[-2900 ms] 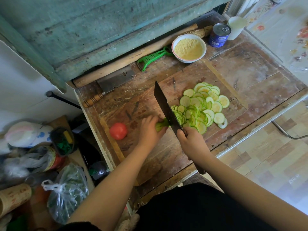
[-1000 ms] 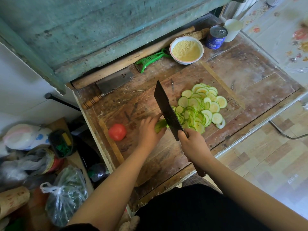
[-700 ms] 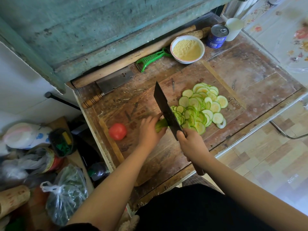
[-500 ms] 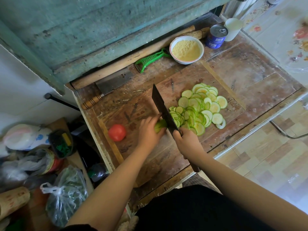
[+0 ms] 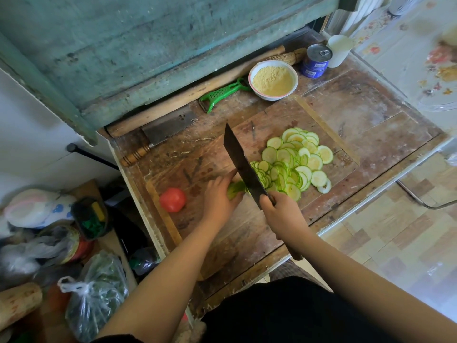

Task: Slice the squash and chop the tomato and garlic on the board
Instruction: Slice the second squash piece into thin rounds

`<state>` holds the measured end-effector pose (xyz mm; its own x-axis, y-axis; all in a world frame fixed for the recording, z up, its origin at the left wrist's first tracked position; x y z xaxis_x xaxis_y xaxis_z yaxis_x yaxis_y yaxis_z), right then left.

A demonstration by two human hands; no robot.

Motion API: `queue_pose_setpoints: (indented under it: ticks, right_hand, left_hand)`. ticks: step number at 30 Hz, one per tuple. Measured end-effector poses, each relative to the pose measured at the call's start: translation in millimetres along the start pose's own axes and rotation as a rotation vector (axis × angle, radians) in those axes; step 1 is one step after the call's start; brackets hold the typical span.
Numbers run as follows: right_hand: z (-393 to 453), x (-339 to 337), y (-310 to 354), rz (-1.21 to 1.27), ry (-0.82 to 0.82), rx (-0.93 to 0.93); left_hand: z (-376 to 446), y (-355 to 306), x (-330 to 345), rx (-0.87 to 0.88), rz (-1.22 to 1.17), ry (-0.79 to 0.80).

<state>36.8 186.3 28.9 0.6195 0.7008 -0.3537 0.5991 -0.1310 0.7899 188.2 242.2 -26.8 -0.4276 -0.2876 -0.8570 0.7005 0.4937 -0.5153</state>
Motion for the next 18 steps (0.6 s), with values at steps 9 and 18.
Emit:
queue_pose_setpoints:
  ticks: [9,18]
  right_hand:
    - [-2.5,0.1,-1.1,0.034,0.021,0.035]
    - [-7.0,0.1,1.2,0.052,0.011,0.044]
  left_hand:
    - [-1.5,-1.2,-1.3,-0.009,-0.005,-0.004]
    - [-0.9,-0.9,-1.4,-0.001,-0.008,-0.009]
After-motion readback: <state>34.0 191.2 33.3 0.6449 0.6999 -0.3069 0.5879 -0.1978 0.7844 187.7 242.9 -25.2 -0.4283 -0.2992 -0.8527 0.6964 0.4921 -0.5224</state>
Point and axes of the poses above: each hand's wrist, its own z-axis towards the middle knuckle, its own x-axis out of the palm, y = z × x, the point moved 8 cm from there along z, towards the middle knuckle, and after that the axes turned 10 degrees about z, right-handed, at the moved point
